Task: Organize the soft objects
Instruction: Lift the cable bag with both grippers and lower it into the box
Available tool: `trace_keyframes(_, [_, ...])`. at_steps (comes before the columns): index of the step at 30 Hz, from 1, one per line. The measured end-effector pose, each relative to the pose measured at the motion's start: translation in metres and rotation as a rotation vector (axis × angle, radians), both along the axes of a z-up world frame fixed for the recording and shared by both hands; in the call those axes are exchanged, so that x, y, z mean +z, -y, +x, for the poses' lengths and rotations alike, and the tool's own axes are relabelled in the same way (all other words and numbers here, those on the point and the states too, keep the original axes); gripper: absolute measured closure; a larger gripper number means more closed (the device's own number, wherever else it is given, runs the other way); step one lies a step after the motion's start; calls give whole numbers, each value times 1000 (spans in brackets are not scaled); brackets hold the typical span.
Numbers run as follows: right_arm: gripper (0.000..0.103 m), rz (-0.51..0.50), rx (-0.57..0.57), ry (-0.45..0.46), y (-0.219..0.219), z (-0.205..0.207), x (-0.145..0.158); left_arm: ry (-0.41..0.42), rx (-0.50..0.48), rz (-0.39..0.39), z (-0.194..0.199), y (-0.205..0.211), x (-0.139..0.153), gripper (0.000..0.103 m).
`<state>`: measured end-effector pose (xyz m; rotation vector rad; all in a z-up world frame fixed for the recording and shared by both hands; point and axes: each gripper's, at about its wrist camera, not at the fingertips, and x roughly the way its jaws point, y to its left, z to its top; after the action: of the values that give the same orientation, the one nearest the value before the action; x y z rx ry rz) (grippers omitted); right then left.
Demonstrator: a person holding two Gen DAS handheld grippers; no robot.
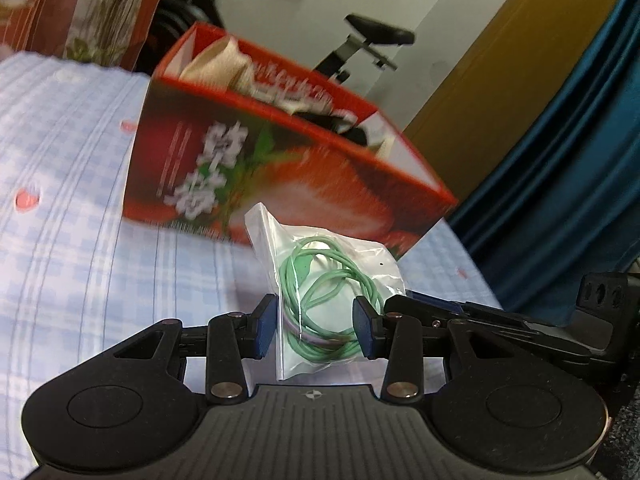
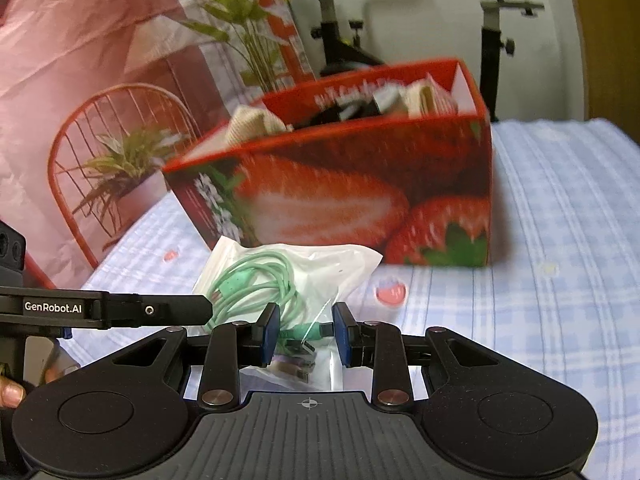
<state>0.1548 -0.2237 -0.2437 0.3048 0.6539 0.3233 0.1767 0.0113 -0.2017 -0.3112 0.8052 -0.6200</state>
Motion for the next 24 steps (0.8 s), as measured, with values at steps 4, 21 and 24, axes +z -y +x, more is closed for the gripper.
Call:
trace_keyframes(4, [76, -14, 8, 56, -1, 1, 19, 54, -2, -15, 1, -3, 20, 60])
trace_keyframes(21, [76, -18, -23, 193, 6, 38, 83, 188, -18, -64, 32, 4, 77, 60])
trace_keyframes(24, [76, -28, -24, 199, 9, 49, 87, 188, -14, -56, 42, 7, 77, 60])
